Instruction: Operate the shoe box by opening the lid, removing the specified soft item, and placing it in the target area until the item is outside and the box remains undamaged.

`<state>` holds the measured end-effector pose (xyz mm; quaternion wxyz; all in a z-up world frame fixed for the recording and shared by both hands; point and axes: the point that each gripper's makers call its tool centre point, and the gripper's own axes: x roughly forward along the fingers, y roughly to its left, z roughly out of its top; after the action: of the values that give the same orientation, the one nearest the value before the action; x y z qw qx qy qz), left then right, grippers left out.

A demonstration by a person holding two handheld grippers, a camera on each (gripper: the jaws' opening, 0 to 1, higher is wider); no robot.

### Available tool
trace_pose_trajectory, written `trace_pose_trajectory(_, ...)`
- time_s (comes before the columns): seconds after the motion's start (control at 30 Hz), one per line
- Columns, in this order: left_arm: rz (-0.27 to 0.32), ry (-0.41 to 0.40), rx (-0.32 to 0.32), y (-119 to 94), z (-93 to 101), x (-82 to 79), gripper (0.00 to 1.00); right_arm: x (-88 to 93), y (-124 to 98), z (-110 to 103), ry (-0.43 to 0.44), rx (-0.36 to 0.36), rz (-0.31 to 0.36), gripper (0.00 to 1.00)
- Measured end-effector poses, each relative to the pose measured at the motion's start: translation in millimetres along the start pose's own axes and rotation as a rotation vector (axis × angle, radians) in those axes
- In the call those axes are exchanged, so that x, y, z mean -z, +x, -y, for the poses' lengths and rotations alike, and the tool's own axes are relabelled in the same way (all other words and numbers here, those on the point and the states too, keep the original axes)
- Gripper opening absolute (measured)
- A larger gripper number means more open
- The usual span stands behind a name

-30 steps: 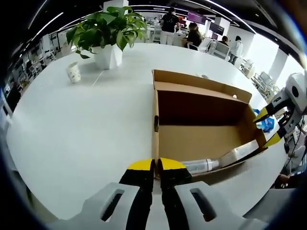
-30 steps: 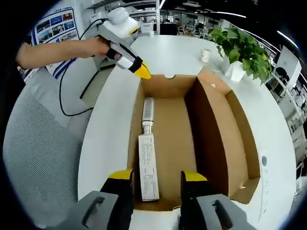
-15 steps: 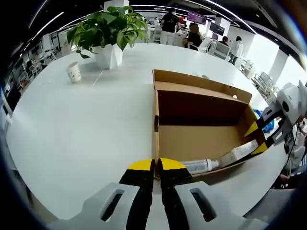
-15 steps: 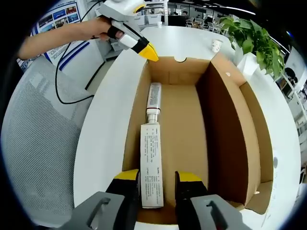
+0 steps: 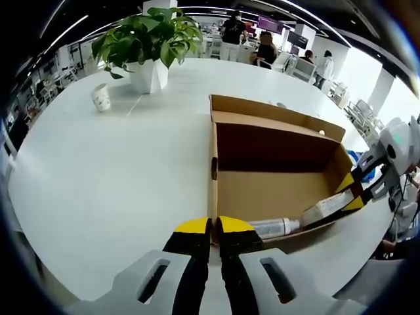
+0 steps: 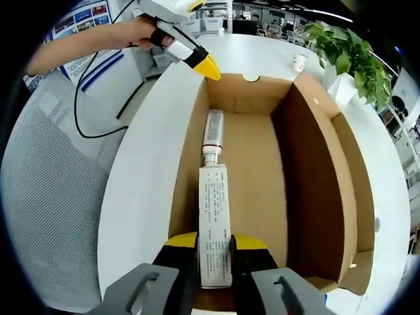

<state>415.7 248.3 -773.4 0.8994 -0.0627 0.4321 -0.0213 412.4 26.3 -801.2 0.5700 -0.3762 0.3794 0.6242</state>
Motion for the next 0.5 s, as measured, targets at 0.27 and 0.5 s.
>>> trace_pose_trajectory(0.27, -0.008, 0.003, -0.005, 3.3, 0.0, 1.7, 0.01, -8.1, -17.2, 5.0, -0.024, 0.033, 0.033, 0.14)
trace_pose_trajectory(0.5, -0.007, -0.001, -0.006, 4.2, -0.5, 1.5, 0.01, -17.5, -36.2, 10.3, -0.01, 0.064, 0.079, 0.14)
